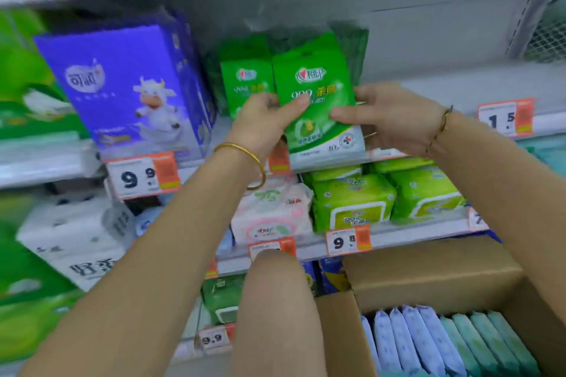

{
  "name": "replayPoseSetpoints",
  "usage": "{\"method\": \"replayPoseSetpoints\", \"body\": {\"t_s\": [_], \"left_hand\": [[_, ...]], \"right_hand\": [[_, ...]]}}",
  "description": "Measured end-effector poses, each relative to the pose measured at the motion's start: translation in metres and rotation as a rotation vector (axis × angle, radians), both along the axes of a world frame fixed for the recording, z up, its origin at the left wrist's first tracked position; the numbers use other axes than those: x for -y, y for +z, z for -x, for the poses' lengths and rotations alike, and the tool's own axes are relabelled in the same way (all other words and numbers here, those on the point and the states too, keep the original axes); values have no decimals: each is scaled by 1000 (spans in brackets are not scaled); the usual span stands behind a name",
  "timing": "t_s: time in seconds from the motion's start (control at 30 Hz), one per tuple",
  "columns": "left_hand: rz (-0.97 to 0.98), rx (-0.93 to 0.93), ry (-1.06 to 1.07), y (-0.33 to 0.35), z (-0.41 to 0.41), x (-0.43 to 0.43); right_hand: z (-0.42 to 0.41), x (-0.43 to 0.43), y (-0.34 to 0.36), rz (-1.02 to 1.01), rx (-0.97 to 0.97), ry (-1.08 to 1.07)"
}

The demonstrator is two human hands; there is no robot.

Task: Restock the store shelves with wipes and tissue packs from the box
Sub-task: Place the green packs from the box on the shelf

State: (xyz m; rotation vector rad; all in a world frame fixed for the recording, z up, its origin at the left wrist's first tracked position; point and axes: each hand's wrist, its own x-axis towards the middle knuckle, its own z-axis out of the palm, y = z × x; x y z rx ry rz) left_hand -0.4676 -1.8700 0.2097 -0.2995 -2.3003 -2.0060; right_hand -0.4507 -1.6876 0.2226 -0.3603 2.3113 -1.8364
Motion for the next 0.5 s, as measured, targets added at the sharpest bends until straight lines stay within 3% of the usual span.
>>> {"method": "replayPoseSetpoints", "body": {"t_s": [0.1,0.17,0.33,0.5], "left_hand": [[-47,-81,93,19,22,27],[44,-177,248,20,38,39],[395,-277,509,-1,69,57],[520,-188,536,-19,84,61]], "right_hand": [[34,40,19,52,-63,-76],[56,67,21,33,-142,-151],[84,109,9,-344,-291,-374],[92,115,-6,-538,-263,-409]]}}
